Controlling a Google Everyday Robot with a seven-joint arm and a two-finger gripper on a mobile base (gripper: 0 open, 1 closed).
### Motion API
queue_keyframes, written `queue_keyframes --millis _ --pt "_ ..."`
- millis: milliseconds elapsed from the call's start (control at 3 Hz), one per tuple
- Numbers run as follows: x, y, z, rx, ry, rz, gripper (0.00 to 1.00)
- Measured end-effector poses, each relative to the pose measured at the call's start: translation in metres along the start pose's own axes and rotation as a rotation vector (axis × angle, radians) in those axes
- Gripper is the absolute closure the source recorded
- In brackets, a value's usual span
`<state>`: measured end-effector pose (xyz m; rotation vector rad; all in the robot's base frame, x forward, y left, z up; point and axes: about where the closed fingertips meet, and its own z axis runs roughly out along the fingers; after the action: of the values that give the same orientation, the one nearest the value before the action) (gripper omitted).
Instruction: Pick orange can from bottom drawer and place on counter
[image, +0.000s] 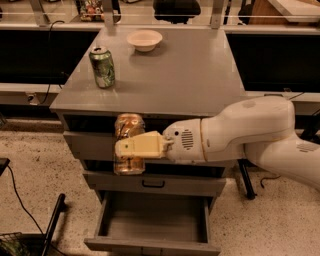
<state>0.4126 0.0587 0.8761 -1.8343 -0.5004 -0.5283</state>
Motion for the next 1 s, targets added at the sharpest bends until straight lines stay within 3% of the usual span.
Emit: queue_keyframes --millis 333,667,1000 --pt "0.038 0.012 -0.037 -0.004 0.043 0.046 1.0" --pt "0.08 0.028 -0.078 -0.013 0.118 0.135 1.0" --pt "0.113 0.052 -0.11 -0.056 0.177 0.231 1.0"
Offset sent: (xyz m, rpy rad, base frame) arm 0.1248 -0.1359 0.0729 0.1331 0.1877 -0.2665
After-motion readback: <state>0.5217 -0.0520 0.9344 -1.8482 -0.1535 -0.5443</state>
